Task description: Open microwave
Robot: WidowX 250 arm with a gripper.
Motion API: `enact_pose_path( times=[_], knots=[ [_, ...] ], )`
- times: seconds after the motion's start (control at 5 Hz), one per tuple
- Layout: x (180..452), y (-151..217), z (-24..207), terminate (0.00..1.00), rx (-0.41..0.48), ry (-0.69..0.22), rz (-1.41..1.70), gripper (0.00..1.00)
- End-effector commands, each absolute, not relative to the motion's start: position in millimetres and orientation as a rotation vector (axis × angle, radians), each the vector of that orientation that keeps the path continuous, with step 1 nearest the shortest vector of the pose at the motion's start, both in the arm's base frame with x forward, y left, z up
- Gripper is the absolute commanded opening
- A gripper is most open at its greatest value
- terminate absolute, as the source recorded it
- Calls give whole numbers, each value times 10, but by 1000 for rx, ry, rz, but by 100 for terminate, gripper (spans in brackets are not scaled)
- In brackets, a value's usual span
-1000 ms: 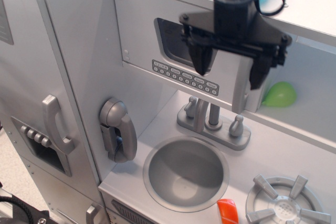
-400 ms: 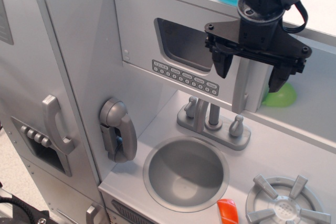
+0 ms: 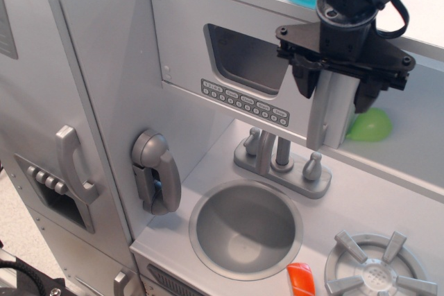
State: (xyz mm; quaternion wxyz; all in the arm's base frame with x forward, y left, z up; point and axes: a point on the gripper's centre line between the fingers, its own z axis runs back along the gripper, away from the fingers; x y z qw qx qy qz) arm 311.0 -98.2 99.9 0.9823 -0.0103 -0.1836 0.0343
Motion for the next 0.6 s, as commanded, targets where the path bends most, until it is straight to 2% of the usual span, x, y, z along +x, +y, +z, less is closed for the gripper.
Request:
enact_pose_path(
  times=[0.0,0.2,0.4],
  knots=[
    [3187,-950,1155,0,-105,-393,71,0],
    [3149,-902,1170,0,-125,-382,72,0],
    [2970,-853,1208,0,-132,-374,46,0]
  ],
)
